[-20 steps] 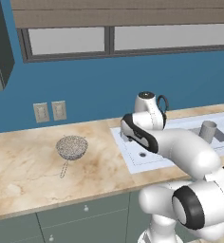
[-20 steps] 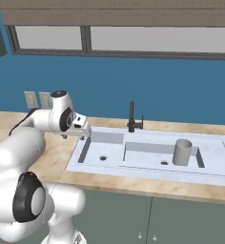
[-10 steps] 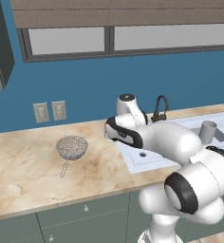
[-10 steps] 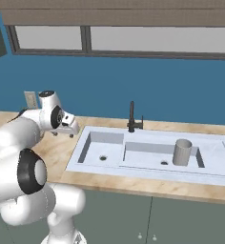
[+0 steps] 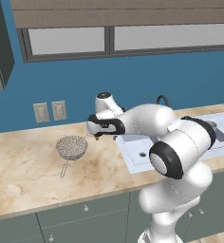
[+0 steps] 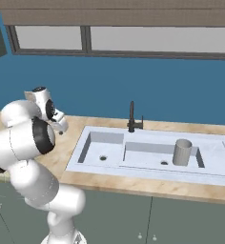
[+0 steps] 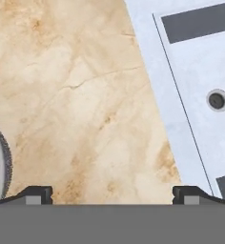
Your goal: Place the strainer in the left basin and the glass cup in the right basin of the sink.
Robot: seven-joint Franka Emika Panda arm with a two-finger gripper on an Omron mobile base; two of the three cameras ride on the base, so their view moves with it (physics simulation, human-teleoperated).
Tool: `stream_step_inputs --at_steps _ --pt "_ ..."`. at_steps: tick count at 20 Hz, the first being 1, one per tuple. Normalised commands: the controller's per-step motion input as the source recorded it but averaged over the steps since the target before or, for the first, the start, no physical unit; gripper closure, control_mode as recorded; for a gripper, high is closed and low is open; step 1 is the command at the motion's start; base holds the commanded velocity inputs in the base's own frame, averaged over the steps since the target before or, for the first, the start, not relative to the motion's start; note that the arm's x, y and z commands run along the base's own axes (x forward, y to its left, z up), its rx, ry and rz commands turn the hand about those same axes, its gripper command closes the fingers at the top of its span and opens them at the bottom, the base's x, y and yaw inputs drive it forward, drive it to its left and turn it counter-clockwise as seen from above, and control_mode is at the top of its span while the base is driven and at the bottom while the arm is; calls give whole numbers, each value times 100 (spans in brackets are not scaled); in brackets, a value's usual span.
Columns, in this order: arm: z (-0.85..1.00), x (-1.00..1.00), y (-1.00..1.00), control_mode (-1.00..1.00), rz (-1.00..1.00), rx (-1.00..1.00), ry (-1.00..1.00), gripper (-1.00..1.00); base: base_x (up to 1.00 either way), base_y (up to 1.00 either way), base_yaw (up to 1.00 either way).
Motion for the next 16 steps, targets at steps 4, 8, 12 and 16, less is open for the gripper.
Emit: stream_step_inputs --at_steps 4,8,12,16 --pt "-12 38 50 -100 -8 5 16 -100 0 0 0" --pt "-30 27 52 -100 -5 6 7 -100 0 0 0" --pt "-38 17 50 -100 -3 5 3 -100 0 0 0" --pt "-21 16 24 -100 -1 1 1 -100 0 0 0"
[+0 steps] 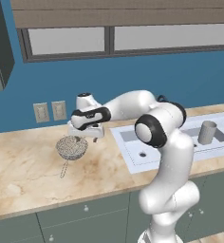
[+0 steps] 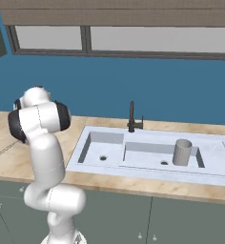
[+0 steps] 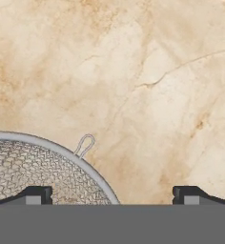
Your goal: Place the strainer in the left basin and the glass cup in the right basin of the sink.
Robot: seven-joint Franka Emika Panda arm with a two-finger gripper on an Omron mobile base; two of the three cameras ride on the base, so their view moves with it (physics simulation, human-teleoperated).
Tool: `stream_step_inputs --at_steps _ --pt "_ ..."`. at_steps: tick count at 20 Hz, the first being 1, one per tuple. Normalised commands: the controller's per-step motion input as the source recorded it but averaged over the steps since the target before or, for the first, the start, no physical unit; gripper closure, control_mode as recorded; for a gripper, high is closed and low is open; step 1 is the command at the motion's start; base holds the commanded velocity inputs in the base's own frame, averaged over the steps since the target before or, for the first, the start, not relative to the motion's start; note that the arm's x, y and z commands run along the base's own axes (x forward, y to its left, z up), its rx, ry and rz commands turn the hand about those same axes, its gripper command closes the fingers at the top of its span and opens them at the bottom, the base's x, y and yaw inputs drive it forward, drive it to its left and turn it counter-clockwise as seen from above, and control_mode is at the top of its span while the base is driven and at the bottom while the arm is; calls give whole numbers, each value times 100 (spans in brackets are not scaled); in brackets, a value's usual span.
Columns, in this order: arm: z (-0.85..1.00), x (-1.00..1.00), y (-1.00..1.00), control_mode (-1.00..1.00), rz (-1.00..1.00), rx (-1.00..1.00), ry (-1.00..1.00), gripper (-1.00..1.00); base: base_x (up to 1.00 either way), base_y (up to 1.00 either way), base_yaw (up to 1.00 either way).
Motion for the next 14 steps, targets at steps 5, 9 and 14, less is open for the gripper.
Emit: stream_step_inputs --at_steps 5,9,14 --pt "-19 21 7 -100 -2 0 0 -100 0 0 0" --pt "-32 19 13 -100 -4 0 0 -100 0 0 0" --pt "-18 4 12 -100 -1 0 0 -100 0 0 0"
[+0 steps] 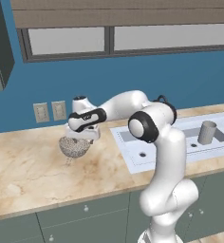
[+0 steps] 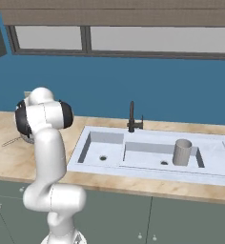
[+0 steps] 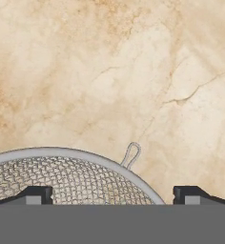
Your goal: Place the strainer in the left basin and the glass cup in the right basin of the sink.
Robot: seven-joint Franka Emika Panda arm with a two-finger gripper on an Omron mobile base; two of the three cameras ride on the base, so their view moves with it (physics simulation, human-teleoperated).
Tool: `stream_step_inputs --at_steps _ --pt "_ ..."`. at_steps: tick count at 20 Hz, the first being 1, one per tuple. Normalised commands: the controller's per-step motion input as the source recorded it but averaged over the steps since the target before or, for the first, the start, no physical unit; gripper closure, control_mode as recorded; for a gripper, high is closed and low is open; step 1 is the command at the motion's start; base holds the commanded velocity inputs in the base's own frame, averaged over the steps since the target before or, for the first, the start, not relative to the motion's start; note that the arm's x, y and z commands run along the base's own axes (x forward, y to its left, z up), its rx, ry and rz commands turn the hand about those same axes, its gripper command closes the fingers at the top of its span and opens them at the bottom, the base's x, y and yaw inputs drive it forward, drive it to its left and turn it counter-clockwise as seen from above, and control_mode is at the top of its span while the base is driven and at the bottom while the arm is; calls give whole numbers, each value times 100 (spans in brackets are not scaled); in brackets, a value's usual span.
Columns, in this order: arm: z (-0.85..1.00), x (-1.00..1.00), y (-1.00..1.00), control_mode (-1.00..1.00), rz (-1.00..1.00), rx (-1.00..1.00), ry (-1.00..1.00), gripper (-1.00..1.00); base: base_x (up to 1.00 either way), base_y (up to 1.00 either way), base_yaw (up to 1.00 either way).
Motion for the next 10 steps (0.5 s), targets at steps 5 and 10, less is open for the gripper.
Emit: stream_step_inputs --at_steps 5,10 --pt "0 -1 5 -100 0 0 0 -100 0 0 0" --pt "8 -22 1 -100 1 1 -1 -100 0 0 0"
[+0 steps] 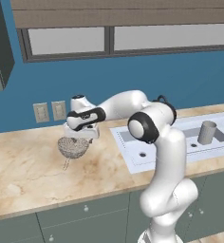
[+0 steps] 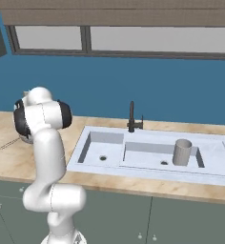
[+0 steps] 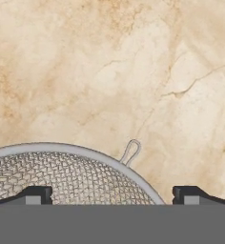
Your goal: Place the strainer in the left basin and the glass cup in the right basin of the sink.
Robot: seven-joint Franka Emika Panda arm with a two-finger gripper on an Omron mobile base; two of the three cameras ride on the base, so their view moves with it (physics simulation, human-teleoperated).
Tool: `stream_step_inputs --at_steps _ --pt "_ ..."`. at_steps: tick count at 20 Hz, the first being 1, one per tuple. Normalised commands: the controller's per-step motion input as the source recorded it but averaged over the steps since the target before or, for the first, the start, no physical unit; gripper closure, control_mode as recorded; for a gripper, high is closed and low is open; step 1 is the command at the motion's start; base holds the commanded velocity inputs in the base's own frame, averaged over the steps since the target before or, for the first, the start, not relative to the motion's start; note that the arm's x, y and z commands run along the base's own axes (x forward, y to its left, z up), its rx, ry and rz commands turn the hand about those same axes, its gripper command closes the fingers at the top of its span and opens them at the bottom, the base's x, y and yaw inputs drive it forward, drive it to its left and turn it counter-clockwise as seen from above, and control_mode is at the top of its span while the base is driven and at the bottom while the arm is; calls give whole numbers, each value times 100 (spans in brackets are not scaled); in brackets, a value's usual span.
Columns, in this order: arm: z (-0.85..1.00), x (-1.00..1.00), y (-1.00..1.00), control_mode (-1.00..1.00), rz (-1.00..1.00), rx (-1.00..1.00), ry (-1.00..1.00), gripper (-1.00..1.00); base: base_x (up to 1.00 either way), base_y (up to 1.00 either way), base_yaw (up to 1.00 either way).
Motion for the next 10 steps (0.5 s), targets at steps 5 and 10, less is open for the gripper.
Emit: stream_step_inputs --at_steps 5,10 --pt "34 -39 -2 -100 4 8 -7 -100 0 0 0" --pt "15 -30 -3 -100 6 5 -6 -100 0 0 0"
